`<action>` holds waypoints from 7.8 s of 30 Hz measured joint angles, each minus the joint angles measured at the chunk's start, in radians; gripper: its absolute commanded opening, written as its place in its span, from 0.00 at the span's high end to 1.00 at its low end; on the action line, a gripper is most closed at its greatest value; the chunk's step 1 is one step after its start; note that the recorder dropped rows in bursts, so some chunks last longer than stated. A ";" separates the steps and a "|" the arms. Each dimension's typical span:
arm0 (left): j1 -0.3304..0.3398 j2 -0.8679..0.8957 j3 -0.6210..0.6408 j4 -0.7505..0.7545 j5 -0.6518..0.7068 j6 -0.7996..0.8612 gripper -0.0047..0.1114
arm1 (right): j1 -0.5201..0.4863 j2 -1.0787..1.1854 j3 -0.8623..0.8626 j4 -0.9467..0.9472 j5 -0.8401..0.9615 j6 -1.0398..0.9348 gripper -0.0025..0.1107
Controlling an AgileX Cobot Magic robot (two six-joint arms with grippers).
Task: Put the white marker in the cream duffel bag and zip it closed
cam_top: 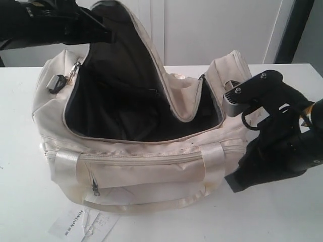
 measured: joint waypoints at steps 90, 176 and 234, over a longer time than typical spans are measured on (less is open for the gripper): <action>0.602 0.230 -0.245 -0.260 0.934 -0.194 0.41 | 0.339 0.769 -0.866 0.104 -0.388 -0.506 0.60; 0.602 0.373 -0.249 -0.532 0.943 0.012 0.96 | 0.302 1.004 -0.877 0.125 -0.702 -0.327 0.71; 0.602 0.373 -0.249 -0.537 0.977 0.038 0.96 | 0.280 0.873 -0.881 0.230 -0.294 -0.137 0.98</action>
